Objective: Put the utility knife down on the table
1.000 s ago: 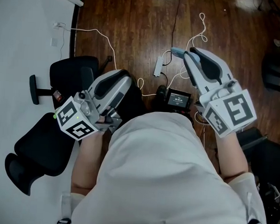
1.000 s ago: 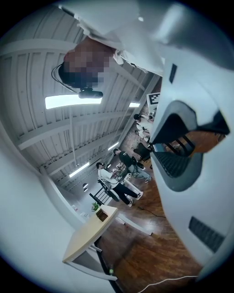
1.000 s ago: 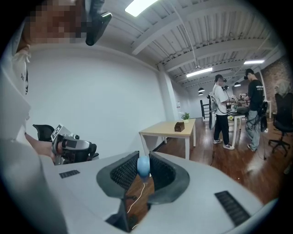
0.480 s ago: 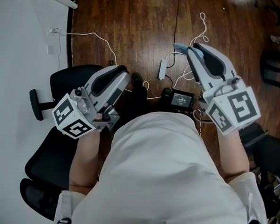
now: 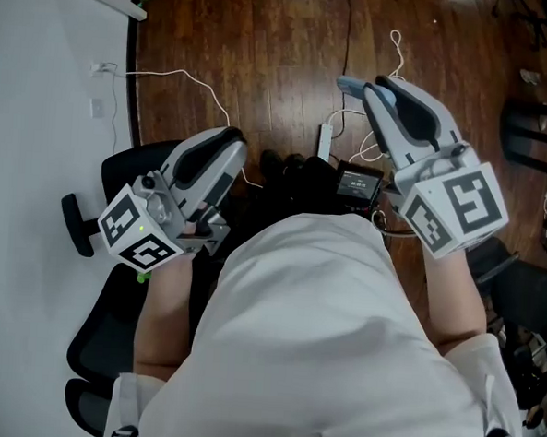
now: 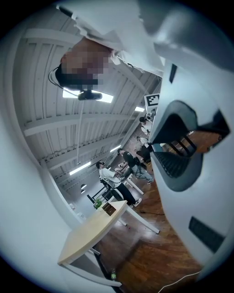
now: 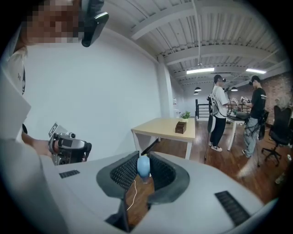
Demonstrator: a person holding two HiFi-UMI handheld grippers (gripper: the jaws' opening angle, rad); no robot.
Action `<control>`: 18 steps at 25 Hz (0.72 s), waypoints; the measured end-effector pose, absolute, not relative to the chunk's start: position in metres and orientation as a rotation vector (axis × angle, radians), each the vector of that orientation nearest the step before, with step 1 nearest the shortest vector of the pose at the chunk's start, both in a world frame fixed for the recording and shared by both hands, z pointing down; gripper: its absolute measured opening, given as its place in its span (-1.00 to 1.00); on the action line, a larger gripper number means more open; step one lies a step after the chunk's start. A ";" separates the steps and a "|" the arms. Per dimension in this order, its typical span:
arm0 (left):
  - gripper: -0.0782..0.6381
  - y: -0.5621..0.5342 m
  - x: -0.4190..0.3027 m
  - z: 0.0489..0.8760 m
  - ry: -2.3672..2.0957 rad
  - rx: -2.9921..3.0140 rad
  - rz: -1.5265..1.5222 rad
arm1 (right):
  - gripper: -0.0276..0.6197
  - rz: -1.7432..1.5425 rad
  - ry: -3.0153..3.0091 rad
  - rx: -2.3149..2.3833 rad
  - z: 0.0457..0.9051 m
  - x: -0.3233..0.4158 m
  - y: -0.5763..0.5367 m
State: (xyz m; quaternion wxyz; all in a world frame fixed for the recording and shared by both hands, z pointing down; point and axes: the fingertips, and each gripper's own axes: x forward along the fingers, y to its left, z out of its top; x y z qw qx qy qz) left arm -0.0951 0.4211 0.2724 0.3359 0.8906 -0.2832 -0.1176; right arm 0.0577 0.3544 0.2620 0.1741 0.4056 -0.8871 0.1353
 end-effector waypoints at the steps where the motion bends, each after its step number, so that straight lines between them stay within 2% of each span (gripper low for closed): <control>1: -0.63 0.418 -0.098 0.273 -0.738 2.317 -0.314 | -0.70 0.382 -2.512 1.148 0.262 0.055 0.352; 8: -0.63 0.377 -0.091 0.276 -0.743 2.298 -0.313 | -0.70 0.370 -2.530 1.151 0.265 0.056 0.298; 18: -0.63 0.239 -0.077 0.277 -0.795 2.267 -0.284 | -0.70 0.412 -2.557 1.084 0.276 0.062 0.154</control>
